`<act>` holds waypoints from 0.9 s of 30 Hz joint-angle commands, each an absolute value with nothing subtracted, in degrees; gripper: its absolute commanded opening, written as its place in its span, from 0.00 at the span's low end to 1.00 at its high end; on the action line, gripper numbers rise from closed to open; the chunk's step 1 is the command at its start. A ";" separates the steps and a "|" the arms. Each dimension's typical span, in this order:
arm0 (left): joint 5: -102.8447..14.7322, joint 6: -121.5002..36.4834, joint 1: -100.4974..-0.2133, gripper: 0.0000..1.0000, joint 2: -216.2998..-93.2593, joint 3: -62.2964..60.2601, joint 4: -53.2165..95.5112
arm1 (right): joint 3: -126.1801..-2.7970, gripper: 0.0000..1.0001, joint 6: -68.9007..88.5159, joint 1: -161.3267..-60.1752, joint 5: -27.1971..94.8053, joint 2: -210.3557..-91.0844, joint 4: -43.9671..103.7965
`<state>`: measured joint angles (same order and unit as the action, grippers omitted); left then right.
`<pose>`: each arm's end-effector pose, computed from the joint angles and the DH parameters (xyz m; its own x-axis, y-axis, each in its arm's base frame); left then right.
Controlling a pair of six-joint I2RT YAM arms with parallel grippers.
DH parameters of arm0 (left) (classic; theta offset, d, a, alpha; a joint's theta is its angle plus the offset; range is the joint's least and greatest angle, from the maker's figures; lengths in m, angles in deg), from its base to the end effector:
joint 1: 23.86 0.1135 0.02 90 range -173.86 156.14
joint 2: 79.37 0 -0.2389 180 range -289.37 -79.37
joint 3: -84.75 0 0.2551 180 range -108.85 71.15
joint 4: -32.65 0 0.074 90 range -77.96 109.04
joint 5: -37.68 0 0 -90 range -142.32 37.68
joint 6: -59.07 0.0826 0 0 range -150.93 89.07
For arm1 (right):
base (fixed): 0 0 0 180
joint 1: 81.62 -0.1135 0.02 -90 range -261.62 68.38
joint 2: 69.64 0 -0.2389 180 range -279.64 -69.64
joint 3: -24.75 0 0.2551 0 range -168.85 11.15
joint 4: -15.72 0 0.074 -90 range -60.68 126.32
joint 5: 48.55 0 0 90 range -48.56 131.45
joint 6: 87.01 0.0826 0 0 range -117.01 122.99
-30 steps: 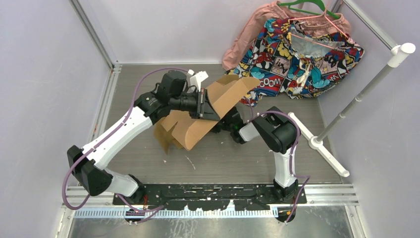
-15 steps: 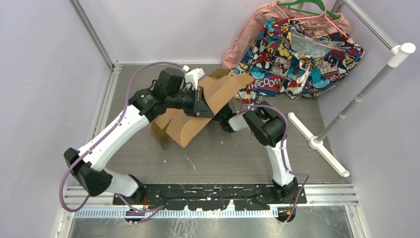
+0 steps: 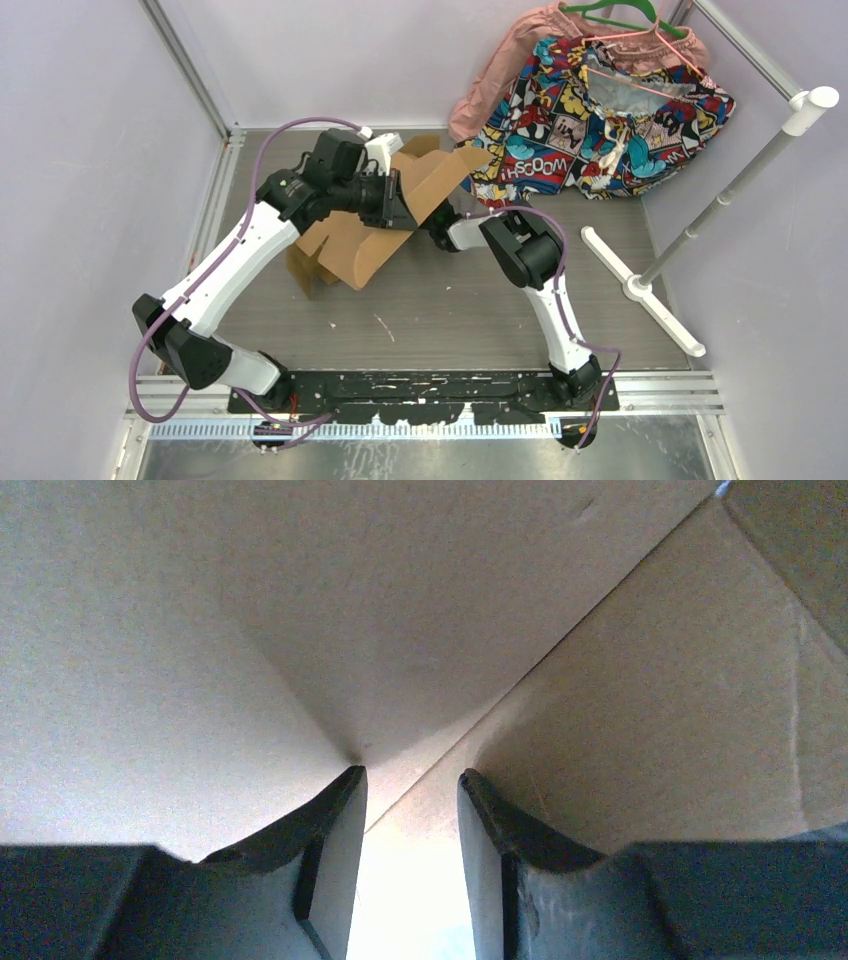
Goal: Fold the paper box
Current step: Fold the paper box at the center of the board.
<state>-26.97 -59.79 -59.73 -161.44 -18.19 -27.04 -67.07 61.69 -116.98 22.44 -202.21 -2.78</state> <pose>0.2558 -0.2286 0.3478 -0.8310 0.0626 -0.5528 0.4553 0.6475 -0.6111 0.4049 0.3203 0.0653 -0.8380 0.3959 -0.3754 -0.1481 0.4972 0.8549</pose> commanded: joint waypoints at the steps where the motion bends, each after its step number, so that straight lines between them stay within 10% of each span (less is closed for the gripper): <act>1: -25.62 -60.50 -59.63 0.08 -160.37 -18.12 -27.55 | -62.62 0.45 60.38 -116.60 25.54 -200.49 -3.40; 27: -27.64 -55.96 -58.84 0.07 -162.21 -23.28 -29.13 | -69.55 0.41 64.38 -117.73 27.33 -207.59 -7.63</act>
